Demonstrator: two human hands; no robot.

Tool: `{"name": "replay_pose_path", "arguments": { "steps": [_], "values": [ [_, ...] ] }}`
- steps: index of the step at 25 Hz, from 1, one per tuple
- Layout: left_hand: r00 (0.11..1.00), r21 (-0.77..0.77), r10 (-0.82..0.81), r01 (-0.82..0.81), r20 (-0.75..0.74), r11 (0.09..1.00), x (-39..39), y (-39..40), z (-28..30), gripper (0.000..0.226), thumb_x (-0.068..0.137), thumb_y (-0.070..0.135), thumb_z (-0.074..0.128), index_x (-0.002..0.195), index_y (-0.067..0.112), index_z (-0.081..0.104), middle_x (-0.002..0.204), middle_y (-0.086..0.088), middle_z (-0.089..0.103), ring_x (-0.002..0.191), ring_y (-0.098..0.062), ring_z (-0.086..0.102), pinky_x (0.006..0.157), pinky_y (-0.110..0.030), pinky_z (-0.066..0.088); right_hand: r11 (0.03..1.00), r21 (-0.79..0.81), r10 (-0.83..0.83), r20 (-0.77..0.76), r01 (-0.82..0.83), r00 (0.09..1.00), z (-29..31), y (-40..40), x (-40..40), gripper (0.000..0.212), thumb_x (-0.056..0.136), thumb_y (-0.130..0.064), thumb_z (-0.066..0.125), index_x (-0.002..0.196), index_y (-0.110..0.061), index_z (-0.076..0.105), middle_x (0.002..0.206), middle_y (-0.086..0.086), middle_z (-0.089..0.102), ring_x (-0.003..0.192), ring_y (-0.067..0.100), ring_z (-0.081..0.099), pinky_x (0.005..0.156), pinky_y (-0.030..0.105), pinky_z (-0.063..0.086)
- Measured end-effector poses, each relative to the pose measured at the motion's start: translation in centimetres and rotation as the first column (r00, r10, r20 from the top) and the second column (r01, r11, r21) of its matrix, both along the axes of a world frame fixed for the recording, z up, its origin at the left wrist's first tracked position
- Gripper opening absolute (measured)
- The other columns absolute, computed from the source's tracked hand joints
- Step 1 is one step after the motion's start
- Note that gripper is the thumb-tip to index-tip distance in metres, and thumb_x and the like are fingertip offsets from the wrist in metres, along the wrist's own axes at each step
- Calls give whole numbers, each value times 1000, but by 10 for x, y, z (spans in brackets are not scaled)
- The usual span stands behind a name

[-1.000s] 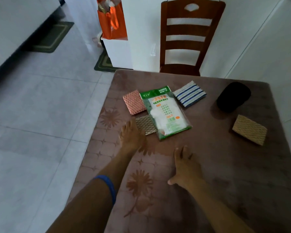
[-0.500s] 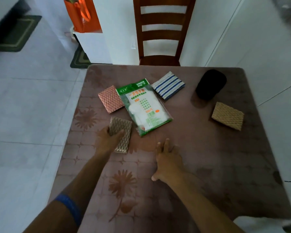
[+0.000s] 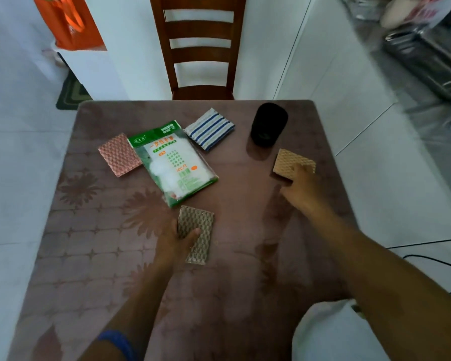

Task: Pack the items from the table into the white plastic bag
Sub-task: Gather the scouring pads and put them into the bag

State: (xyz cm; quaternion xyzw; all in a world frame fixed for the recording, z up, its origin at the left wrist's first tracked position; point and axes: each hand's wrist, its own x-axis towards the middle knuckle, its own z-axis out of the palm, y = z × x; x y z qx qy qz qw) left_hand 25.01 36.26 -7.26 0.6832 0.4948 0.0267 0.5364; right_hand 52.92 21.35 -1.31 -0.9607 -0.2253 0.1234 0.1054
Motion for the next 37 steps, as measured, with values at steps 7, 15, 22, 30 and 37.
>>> {"name": "replay_pose_path", "arguments": {
  "steps": [7, 15, 22, 30, 37],
  "values": [
    [992, 192, 1, 24, -127, 981, 9, 1, -27, 44, 83, 43, 67, 114, 16, 55, 111, -11, 63, 100, -32, 61, 85, -49, 52, 948, -291, 49, -274, -131, 960, -20, 15, 71, 135, 60, -44, 89, 156, -16, -2, 165, 10, -2, 149, 38, 5, 119, 49, 17],
    [987, 213, 41, -7, -152, 977, 13, -6, -11, 46, 86, 38, 67, 122, 12, 54, 116, -11, 60, 107, -32, 58, 89, -42, 48, 864, -368, 289, -194, -343, 937, 1, 19, -35, 75, 64, -45, 79, 130, -19, 56, 133, 7, 60, 120, 28, 57, 97, 36, 45],
    [990, -72, 135, -133, 30, 989, -52, -62, 59, 15, 89, 20, 63, 95, 28, 52, 97, -2, 64, 85, -24, 63, 66, -39, 55, 949, 294, 49, -499, 117, 865, 74, 18, -155, 25, 82, -24, 58, 106, -15, 58, 100, 6, 67, 90, 28, 64, 72, 37, 51],
    [879, -140, 157, -104, 450, 985, -81, -73, 162, 24, 85, 9, 70, 108, 16, 64, 95, 1, 71, 81, -10, 69, 61, -23, 56, 647, 592, -47, -597, 480, 801, 163, -105, -231, 43, 79, -15, 79, 118, -23, 62, 111, 1, 68, 101, 24, 66, 83, 54, 58],
    [867, -354, 275, -124, 415, 927, -88, -175, 216, 21, 80, 31, 76, 98, 20, 70, 95, 1, 77, 88, -21, 72, 82, -45, 59, 563, 712, 33, -526, 419, 850, 228, -222, -255, 33, 87, -12, 70, 118, -20, 63, 106, 2, 72, 90, 24, 71, 61, 38, 61]
  ]
}}
